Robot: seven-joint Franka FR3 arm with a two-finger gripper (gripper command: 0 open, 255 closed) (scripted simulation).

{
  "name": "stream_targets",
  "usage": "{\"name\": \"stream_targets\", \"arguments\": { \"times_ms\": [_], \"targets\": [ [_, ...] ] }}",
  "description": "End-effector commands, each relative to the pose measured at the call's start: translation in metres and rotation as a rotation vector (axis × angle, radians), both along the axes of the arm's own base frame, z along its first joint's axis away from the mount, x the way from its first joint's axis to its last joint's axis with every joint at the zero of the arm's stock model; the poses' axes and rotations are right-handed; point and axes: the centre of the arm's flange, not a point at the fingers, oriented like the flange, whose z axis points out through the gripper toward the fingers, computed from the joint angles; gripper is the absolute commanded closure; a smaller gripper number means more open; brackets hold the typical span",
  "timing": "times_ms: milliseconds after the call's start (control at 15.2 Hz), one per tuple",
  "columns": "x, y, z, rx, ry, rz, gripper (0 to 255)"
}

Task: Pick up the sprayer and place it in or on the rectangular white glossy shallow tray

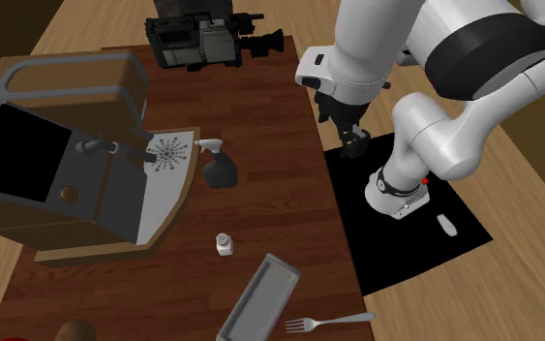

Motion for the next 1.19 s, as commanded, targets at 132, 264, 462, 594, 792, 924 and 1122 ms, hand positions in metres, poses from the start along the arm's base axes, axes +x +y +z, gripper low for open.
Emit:
{"name": "stream_targets", "arguments": {
  "times_ms": [132,264,462,594,792,924,1122],
  "targets": [
    [0.028,-0.012,-0.009,0.010,0.028,-0.021,0],
    [0.055,-0.024,-0.019,0.020,0.057,-0.042,0],
    [0.094,-0.043,-0.036,0.035,0.099,-0.074,0],
    [0.120,-0.056,-0.048,0.045,0.128,-0.095,0],
    [0.157,-0.077,-0.068,0.061,0.170,-0.127,0],
    [0.181,-0.091,-0.082,0.071,0.199,-0.148,0],
    [0.216,-0.113,-0.106,0.086,0.241,-0.179,0]
  ]
}}
